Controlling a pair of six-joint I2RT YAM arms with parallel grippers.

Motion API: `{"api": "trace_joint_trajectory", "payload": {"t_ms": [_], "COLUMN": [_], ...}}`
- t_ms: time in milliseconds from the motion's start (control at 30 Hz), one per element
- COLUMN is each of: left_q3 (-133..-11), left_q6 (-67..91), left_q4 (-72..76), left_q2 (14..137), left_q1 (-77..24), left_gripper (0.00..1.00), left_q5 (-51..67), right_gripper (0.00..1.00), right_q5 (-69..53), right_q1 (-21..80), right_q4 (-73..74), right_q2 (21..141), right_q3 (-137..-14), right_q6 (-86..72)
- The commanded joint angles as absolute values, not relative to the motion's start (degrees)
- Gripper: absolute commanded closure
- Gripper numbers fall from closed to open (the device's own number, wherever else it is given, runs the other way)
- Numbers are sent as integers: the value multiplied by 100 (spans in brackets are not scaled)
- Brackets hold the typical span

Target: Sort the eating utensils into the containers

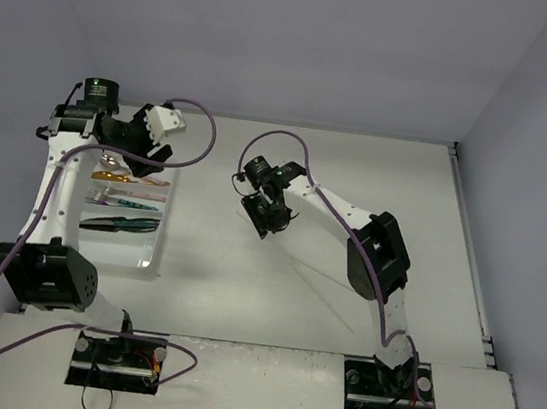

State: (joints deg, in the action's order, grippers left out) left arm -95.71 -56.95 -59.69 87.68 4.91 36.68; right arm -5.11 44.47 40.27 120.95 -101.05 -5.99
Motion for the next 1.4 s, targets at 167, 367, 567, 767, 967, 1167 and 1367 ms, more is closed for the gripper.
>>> {"api": "trace_joint_trajectory", "payload": {"t_ms": [167, 367, 567, 767, 967, 1167, 1367], "left_q3": [-8679, -7877, -7571, -7157, -6646, -6125, -5897], "left_q6": [-2613, -1647, -1095, -167, 1222, 2526, 3216], "left_q4": [-4085, -2968, -2918, -2473, -1714, -719, -67], "left_q2": [7389, 6643, 6504, 6358, 6193, 6215, 6387], "left_q1": [556, 563, 563, 615, 633, 633, 624], "left_gripper": [36, 28, 27, 27, 27, 27, 27], "left_q5": [4213, 3773, 3693, 3764, 4142, 4544, 4632], "right_gripper": [66, 68, 90, 100, 100, 100, 100], "right_q5": [-45, 253, 300, 340, 325, 4, -786], "right_q1": [4516, 4618, 4745, 4788, 4708, 4676, 4685], "right_q4": [4157, 4157, 4157, 4183, 4182, 4121, 3933], "right_q2": [12716, 12955, 13164, 12819, 12246, 12120, 12072], "right_q3": [-10654, -10647, -10617, -10850, -11528, -12316, -12847], "right_q6": [-517, -466, -422, -487, -755, -862, -1004]}}
